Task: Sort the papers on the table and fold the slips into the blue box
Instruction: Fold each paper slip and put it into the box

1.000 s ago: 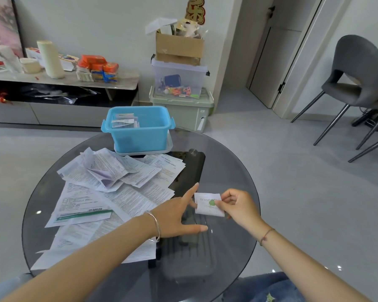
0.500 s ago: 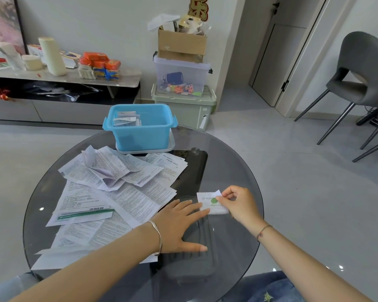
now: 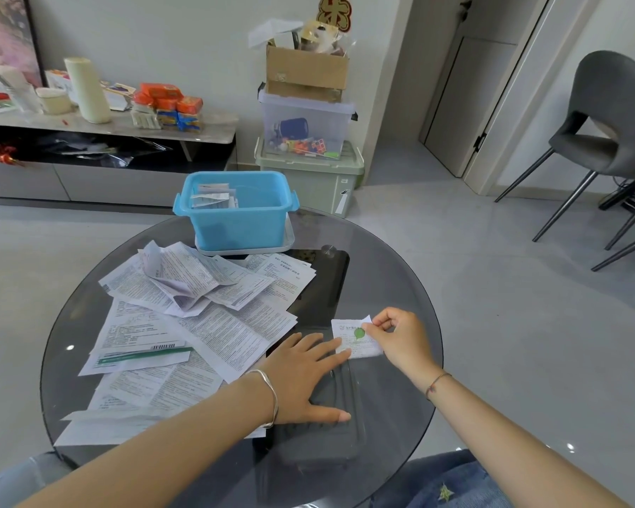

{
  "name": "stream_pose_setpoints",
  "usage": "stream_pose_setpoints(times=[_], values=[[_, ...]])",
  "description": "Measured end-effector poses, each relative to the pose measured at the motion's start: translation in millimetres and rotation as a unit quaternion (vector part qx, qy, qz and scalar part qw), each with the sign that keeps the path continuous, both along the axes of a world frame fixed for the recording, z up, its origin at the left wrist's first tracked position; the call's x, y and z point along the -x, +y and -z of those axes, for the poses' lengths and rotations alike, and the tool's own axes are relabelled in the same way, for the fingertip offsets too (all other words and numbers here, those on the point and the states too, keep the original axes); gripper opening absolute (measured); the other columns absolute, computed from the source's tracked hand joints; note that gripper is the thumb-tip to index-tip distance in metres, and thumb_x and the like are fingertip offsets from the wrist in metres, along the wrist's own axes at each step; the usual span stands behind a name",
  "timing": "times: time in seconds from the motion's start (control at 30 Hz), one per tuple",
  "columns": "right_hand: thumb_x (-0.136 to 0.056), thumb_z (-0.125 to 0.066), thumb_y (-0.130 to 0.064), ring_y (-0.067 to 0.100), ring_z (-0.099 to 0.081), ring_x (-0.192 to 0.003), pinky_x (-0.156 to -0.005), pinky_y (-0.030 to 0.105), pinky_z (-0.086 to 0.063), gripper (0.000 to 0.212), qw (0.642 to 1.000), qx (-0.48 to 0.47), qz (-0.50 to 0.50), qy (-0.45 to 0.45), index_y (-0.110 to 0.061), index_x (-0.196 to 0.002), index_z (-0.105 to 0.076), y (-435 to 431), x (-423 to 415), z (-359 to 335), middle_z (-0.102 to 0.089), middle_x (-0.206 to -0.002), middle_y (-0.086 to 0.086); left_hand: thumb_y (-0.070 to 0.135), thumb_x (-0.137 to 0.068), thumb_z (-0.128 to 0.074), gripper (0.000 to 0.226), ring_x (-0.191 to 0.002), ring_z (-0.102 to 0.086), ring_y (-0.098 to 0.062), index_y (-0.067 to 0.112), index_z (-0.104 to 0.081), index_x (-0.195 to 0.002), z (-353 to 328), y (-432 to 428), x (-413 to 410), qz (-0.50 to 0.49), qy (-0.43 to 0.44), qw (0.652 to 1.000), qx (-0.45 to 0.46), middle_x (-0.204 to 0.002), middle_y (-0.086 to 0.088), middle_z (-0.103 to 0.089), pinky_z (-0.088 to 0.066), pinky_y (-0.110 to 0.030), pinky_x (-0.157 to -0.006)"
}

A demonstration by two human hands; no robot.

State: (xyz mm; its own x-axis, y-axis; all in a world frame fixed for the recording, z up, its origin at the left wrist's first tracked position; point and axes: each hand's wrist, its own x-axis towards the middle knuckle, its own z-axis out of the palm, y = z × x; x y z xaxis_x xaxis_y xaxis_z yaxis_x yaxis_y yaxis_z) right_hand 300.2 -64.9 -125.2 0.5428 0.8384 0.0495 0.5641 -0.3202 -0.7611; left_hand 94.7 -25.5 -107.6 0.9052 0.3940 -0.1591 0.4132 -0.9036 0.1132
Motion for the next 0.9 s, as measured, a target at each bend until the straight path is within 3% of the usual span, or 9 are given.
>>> stream_pose_setpoints(times=[0.13,0.2,0.3,0.4,0.5,0.77,0.9], values=[[-0.088,-0.066,-0.022,0.008,-0.057,-0.068,-0.047,0.011,-0.038,0.009,0.999,-0.030,-0.002,-0.013,-0.015,-0.088,-0.061,-7.2,5.8,-3.4,-0.061,-0.078,-0.009,0.087,-0.067,-0.005,0.106,-0.146,-0.008,-0.022,0.027,-0.007,-0.153,1.7,0.0,-1.8,0.012,0.017,0.999,-0.034,-0.161,0.003,-0.005,-0.005,-0.038,-0.117],[-0.091,-0.061,-0.025,0.007,-0.054,-0.076,-0.058,0.010,-0.038,0.011,0.992,-0.053,-0.036,-0.106,-0.021,-0.102,-0.061,-17.4,6.6,-6.3,-0.061,-0.095,-0.013,0.084,-0.062,0.000,0.108,-0.146,-0.009,-0.023,0.027,-0.008,-0.153,2.8,-0.1,-2.3,0.009,0.013,0.999,-0.031,-0.161,0.003,-0.007,-0.006,-0.038,-0.118],[-0.094,-0.051,-0.031,0.009,-0.055,-0.102,-0.083,0.020,-0.044,0.024,0.940,-0.105,-0.144,-0.292,-0.020,-0.107,-0.069,-35.3,3.6,-6.0,-0.063,-0.114,-0.009,0.083,-0.061,0.001,0.108,-0.145,-0.011,-0.022,0.027,-0.010,-0.153,1.5,0.0,-2.9,0.005,0.008,1.000,-0.022,-0.160,0.003,-0.009,-0.007,-0.037,-0.117],[-0.098,-0.036,-0.041,0.008,-0.057,-0.106,-0.089,0.025,-0.045,0.041,0.896,-0.108,-0.225,-0.368,-0.022,-0.104,-0.072,-51.4,3.4,-0.6,-0.068,-0.110,-0.011,0.084,-0.065,0.000,0.105,-0.146,-0.010,-0.022,0.028,-0.009,-0.153,1.4,-0.2,-4.0,0.002,0.009,1.000,-0.019,-0.160,0.004,-0.009,-0.006,-0.037,-0.118],[-0.102,-0.019,-0.046,0.008,-0.057,-0.111,-0.096,0.025,-0.040,0.057,0.873,-0.081,-0.255,-0.409,-0.023,-0.112,-0.070,-58.7,2.9,4.7,-0.067,-0.116,-0.012,0.084,-0.071,-0.005,0.099,-0.146,-0.009,-0.022,0.029,-0.008,-0.153,2.5,0.6,-3.9,0.003,0.014,1.000,-0.019,-0.160,0.004,-0.008,-0.007,-0.038,-0.119],[-0.103,-0.013,-0.044,0.014,-0.054,-0.121,-0.103,0.034,-0.041,0.058,0.841,-0.022,-0.284,-0.460,-0.026,-0.121,-0.065,-62.8,-8.1,7.8,-0.061,-0.127,-0.008,0.083,-0.066,0.003,0.103,-0.146,-0.008,-0.021,0.029,-0.007,-0.153,3.1,-0.5,-3.3,-0.001,0.014,1.000,-0.027,-0.160,0.005,-0.008,-0.007,-0.037,-0.119],[-0.103,-0.012,-0.044,0.014,-0.053,-0.123,-0.103,0.031,-0.035,0.060,0.849,-0.006,-0.261,-0.460,-0.028,-0.118,-0.067,-69.9,-20.2,4.8,-0.062,-0.127,-0.009,0.083,-0.065,0.004,0.103,-0.146,-0.009,-0.020,0.029,-0.008,-0.153,2.6,-1.4,-3.2,-0.006,0.018,0.999,-0.027,-0.160,0.005,-0.009,-0.007,-0.038,-0.119]])
